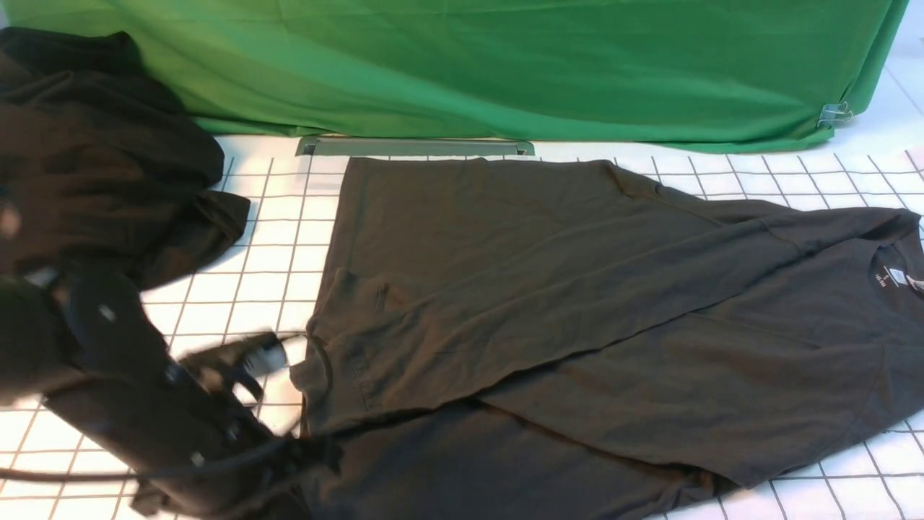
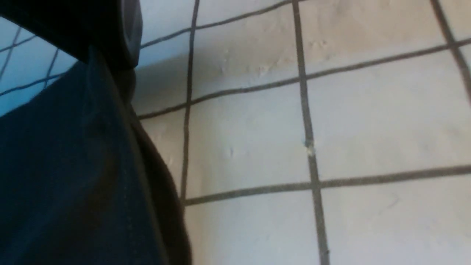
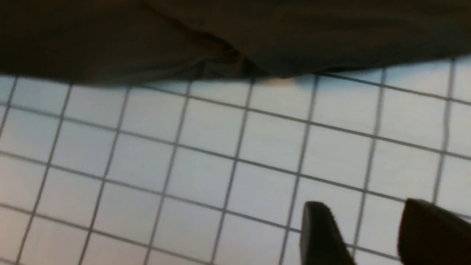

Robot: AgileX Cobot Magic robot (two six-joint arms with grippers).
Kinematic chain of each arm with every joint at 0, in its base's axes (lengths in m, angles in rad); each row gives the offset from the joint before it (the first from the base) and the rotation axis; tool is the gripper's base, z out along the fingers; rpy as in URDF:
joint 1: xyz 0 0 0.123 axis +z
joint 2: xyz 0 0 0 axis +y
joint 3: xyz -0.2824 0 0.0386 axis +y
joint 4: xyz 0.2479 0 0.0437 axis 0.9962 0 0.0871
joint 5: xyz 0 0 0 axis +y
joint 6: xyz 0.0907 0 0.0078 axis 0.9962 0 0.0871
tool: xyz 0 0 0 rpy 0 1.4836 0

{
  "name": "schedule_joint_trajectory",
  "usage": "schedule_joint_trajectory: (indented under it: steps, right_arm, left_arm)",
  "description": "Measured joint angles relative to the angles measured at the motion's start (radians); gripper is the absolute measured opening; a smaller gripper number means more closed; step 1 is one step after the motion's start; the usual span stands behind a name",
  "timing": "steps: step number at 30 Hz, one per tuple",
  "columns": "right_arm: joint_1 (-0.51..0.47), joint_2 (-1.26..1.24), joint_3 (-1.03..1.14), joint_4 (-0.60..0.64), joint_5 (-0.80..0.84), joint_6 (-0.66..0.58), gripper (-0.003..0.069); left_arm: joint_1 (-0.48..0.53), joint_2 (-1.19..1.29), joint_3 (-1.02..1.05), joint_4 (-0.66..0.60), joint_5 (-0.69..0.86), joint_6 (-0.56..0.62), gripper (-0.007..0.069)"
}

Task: Fold a long-sleeved shirt over a white checkered tablecloth.
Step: 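Grasp the near edge of the shirt at its hem and shoulder corners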

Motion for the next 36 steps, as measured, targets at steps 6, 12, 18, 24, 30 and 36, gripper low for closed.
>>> schedule_joint_trajectory:
  steps: [6, 12, 18, 24, 30, 36]
  right_arm:
    - [0.197, 0.158, -0.018, -0.038, -0.081, -0.026, 0.0517]
    - [0.326, 0.385, -0.098, -0.292, -0.065, 0.156, 0.0571]
    - [0.386, 0.585, -0.174, -0.459, -0.059, 0.277, 0.0572]
    - [0.400, 0.764, -0.235, -0.527, -0.077, 0.294, 0.0572]
    - [0.400, 0.851, -0.250, -0.599, -0.132, 0.308, 0.0572]
    - [0.400, 0.895, -0.250, -0.668, -0.160, 0.310, 0.0540]
  left_arm:
    - [0.089, -0.047, -0.023, 0.002, 0.024, 0.010, 0.0013]
    - [0.095, -0.050, -0.023, 0.003, 0.032, 0.022, 0.0013]
    - [0.095, -0.050, -0.023, 0.008, 0.032, 0.028, 0.0013]
    - [0.095, -0.050, -0.023, 0.020, 0.023, 0.033, 0.0013]
    - [0.095, -0.050, -0.023, 0.022, 0.022, 0.039, 0.0013]
    - [0.095, -0.050, -0.023, 0.022, 0.020, 0.040, 0.0013]
